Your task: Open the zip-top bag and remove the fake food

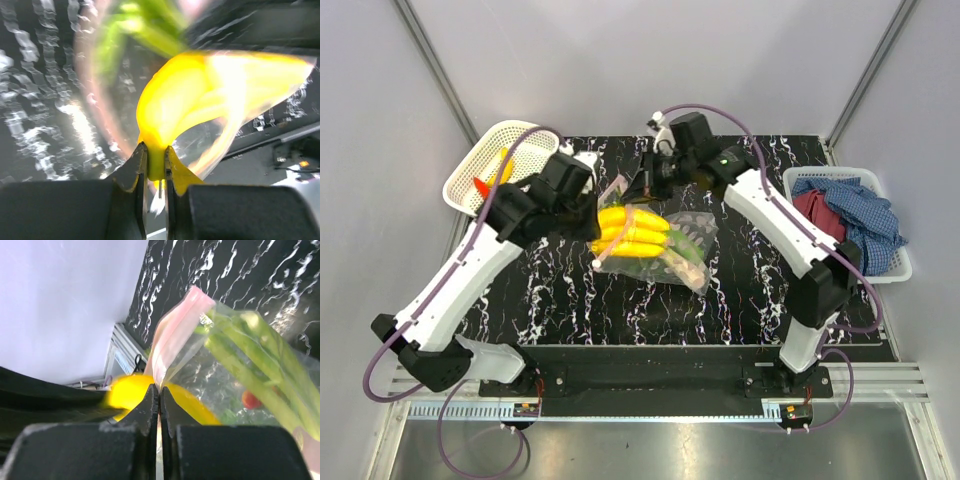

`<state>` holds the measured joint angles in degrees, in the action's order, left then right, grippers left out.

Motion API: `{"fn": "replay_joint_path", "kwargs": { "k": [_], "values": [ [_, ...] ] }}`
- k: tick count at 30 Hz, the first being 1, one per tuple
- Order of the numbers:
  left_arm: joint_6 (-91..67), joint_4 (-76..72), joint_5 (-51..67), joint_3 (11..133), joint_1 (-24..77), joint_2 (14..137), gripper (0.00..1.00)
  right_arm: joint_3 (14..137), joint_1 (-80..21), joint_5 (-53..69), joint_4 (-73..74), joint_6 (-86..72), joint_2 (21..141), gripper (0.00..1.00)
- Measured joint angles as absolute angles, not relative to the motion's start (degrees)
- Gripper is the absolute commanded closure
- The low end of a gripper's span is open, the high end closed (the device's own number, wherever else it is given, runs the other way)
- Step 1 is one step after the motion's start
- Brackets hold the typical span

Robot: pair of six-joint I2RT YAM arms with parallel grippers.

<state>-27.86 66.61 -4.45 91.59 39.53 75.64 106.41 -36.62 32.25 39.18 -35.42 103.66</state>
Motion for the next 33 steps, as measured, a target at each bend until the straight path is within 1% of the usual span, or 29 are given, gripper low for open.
{"fn": "replay_joint_path", "kwargs": {
  "k": [4,6,14,17,21,24,29,33],
  "values": [
    [-24.75,74.83,-11.11,102.17,39.53,77.43,1.00,103.42,-33.36,33.21,38.57,-34.87,100.25,1.00],
    [-23.44,76.82,-13.89,105.12,39.57,78.28,1.00,102.06,-32.42,33.06,38.61,-34.33,99.46,1.00],
    [-22.26,79.42,-24.84,107.66,40.45,80.42,1.00,98.45,-30.98,30.94,38.68,-31.48,99.04,1.00],
    [-22.17,79.37,-27.57,107.66,38.81,80.29,1.00,97.34,-30.15,30.59,38.81,-30.59,98.61,1.00],
    [-22.15,78.00,-28.34,107.63,32.42,80.23,1.00,96.49,-29.08,29.61,39.92,-29.32,97.54,1.00],
    [-22.44,72.36,-27.11,105.45,25.17,79.29,1.00,96.40,-28.45,29.56,40.93,-28.47,96.57,1.00],
    [-26.70,59.22,-19.53,97.34,9.65,78.61,1.00,96.40,-28.32,30.85,43.13,-27.79,94.98,1.00],
    [-33.10,46.68,-14.66,91.35,1.78,80.82,1.00,96.38,-28.32,32.51,43.97,-27.73,93.03,1.00]
  ]
}}
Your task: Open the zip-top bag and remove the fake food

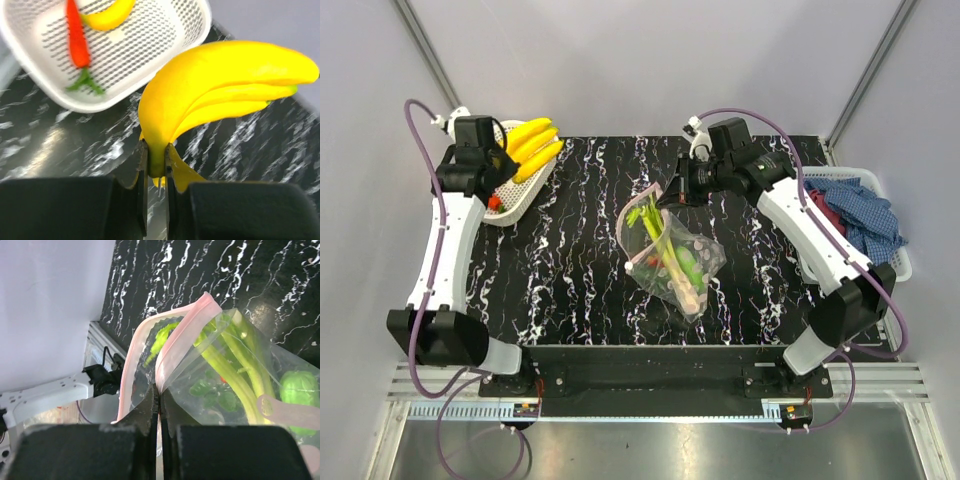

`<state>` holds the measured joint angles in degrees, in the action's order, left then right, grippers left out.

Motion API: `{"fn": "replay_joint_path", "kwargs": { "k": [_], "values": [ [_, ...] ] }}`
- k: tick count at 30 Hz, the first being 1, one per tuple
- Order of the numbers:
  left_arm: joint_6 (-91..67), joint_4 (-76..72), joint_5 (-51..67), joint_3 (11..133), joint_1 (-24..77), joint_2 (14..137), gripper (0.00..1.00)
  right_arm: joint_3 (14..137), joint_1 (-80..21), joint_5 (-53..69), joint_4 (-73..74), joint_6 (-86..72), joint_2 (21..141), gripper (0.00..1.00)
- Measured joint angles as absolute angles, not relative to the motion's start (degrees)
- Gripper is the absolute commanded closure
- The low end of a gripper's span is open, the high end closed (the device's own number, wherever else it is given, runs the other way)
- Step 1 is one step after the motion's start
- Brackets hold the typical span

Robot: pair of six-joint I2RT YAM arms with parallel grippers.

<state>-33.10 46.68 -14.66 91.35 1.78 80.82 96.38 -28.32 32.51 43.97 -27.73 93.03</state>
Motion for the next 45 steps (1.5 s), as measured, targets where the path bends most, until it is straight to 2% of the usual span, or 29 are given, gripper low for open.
{"fn": "replay_joint_path", "kwargs": {
  "k": [5,11,12,13,14,16,17,23,29,34,40,45],
  "values": [
    [-43.79,33.91,-9.72,87.64,-4.64,87.42,1.00,96.42,-28.32,34.48,44.97,-26.96,91.22,1.00],
    [-52.42,28.93,-7.75,87.94,-11.55,96.68,0.98,97.32,-28.32,35.73,45.71,-25.12,91.11,1.00],
    [-53.01,29.08,-7.46,88.44,-12.93,98.26,0.91,97.41,-28.32,35.77,45.71,-24.99,91.09,1.00],
    [-53.28,29.34,-7.16,89.21,-14.13,99.81,0.62,97.49,-28.32,35.92,45.67,-24.77,91.11,1.00],
    [-53.47,30.00,-6.68,90.54,-15.33,101.54,0.50,97.51,-28.32,36.16,45.69,-24.64,91.09,1.00],
    [-53.54,30.22,-6.57,92.95,-17.26,104.57,0.34,97.49,-28.32,36.53,45.63,-24.58,91.09,1.00],
    [-53.12,30.22,-6.63,93.49,-17.89,105.41,0.31,97.49,-28.32,36.73,45.56,-24.58,91.09,1.00],
    [-52.66,29.52,-4.84,92.58,-16.91,104.71,0.30,97.49,-28.34,37.63,44.62,-24.69,91.02,1.00],
    [-54.02,27.77,-3.49,82.06,-10.26,94.48,0.28,96.62,-28.34,38.79,44.18,-24.84,90.37,1.00],
    [-48.49,26.33,-2.44,81.23,5.87,85.06,0.22,94.96,-28.34,39.77,44.16,-24.77,88.68,1.00],
    [-40.32,24.62,-0.19,77.14,28.18,73.73,0.21,94.21,-28.34,40.38,44.10,-23.97,88.12,1.00],
    [-34.98,28.60,-3.95,76.09,38.74,70.24,0.21,93.65,-28.34,41.54,43.97,-23.09,88.09,1.00]
  ]
}}
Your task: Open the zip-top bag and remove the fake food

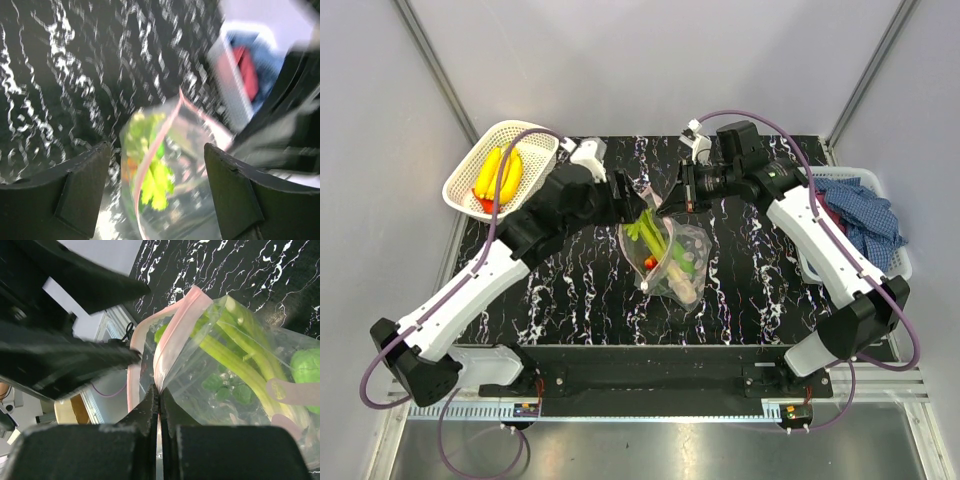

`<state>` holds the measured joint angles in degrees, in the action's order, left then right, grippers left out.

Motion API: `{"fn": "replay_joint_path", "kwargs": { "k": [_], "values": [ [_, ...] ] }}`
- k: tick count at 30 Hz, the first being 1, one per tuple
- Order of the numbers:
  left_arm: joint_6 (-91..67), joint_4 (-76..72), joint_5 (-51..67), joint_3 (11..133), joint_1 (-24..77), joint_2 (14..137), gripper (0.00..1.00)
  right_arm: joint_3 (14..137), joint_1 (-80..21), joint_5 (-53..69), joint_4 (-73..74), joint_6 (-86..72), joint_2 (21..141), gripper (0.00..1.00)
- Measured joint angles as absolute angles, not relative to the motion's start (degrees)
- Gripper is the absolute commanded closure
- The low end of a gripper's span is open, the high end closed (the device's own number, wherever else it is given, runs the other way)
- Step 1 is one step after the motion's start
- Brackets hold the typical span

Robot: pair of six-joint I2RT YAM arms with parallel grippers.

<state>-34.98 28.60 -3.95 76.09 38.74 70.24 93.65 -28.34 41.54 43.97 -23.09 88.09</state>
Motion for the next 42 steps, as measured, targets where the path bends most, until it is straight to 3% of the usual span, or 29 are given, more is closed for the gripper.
{"fn": "replay_joint_path", "kwargs": {
  "k": [4,8,11,12,13,15,19,23,27,29,34,35,36,39,42],
  "values": [
    [-32.56,32.56,-6.04,75.72,42.37,70.91,0.21,93.17,-28.34,41.85,43.83,-22.50,87.44,1.00],
    [-32.32,34.61,-5.41,74.76,42.89,72.01,0.29,91.92,-28.34,42.76,43.64,-22.00,86.26,1.00],
    [-32.47,35.53,-4.45,74.13,42.92,73.19,0.62,91.07,-28.34,42.98,43.57,-21.85,85.54,0.93],
    [-32.95,35.70,-4.27,74.02,42.92,73.32,0.81,90.87,-28.34,42.98,43.57,-21.85,85.36,0.85],
    [-32.80,36.18,-3.99,73.73,42.92,73.58,0.87,90.80,-28.34,42.96,43.64,-21.87,85.25,0.80],
    [-33.17,36.88,-3.25,73.60,42.92,73.76,1.00,90.78,-28.34,42.48,44.10,-22.02,85.14,0.59],
    [-34.48,37.58,-2.52,73.63,42.96,73.76,1.00,92.44,-28.38,37.69,50.13,-21.93,85.14,0.35],
    [-37.74,38.06,-2.50,74.32,42.96,73.76,1.00,98.56,-29.19,28.32,60.25,-21.80,85.45,0.25],
    [-40.53,38.28,-1.91,76.09,43.05,74.35,1.00,103.00,-32.49,21.26,66.50,-21.85,85.34,0.21],
    [-41.32,38.35,-1.78,76.82,43.20,74.78,1.00,103.20,-34.39,19.40,68.03,-22.13,85.23,0.26],
    [-42.33,38.54,-1.65,77.23,43.53,75.46,1.00,100.29,-36.47,17.43,68.79,-23.38,85.06,0.64],
    [-42.33,38.57,-1.65,77.25,43.55,75.48,0.99,99.96,-36.47,17.32,68.82,-23.49,85.06,0.91],
    [-42.28,38.63,-1.65,77.25,43.55,75.50,0.88,99.55,-36.47,17.23,68.64,-23.79,85.06,0.99],
    [-40.77,39.48,-0.84,77.84,43.57,75.50,0.64,99.07,-36.49,17.56,67.99,-24.23,85.12,1.00],
    [-37.93,40.40,-0.43,79.77,43.70,75.44,0.59,99.07,-36.49,17.78,67.26,-24.58,85.12,1.00]
  ]
}}
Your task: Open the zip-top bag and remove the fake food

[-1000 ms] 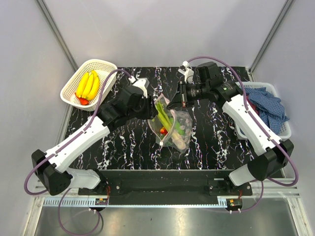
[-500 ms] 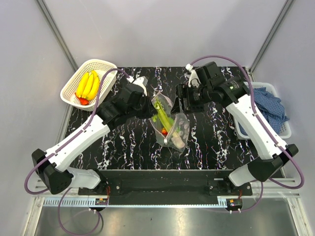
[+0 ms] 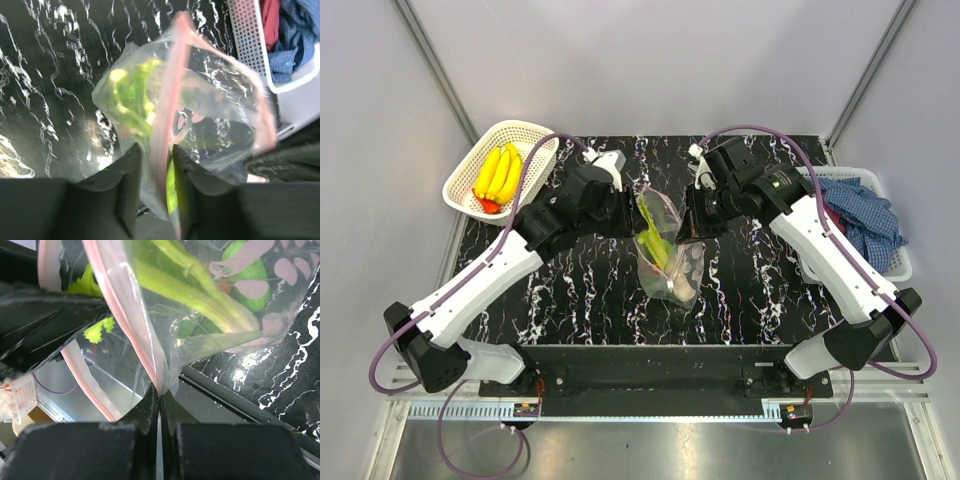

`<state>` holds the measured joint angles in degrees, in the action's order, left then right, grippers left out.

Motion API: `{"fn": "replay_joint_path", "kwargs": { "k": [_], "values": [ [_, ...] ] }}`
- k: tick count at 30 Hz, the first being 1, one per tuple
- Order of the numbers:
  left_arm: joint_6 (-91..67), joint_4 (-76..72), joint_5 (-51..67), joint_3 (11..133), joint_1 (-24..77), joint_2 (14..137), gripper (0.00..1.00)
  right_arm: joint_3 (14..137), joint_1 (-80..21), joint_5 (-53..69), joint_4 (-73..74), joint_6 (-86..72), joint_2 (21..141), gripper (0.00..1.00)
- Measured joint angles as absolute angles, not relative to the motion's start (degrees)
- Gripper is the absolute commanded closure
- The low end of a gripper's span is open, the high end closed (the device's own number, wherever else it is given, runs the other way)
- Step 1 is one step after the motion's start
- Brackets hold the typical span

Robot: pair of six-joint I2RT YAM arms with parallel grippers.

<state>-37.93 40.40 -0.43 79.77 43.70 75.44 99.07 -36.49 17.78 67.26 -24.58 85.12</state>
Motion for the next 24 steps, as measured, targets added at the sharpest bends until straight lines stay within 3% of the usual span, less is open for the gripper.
{"fn": "replay_joint_path", "kwargs": {
  "k": [12,17,24],
  "values": [
    [-30.57,40.32,-3.38,90.50,47.62,74.24,0.62,99.11,-36.47,18.31,67.11,-25.71,85.17,1.00],
    [-29.41,42.30,-10.04,97.17,53.95,77.87,0.59,99.15,-36.47,18.57,67.11,-25.78,85.17,1.00],
    [-28.75,51.33,-21.23,103.02,58.15,85.78,0.63,99.39,-36.47,18.59,67.09,-25.82,85.17,1.00]
  ]
}}
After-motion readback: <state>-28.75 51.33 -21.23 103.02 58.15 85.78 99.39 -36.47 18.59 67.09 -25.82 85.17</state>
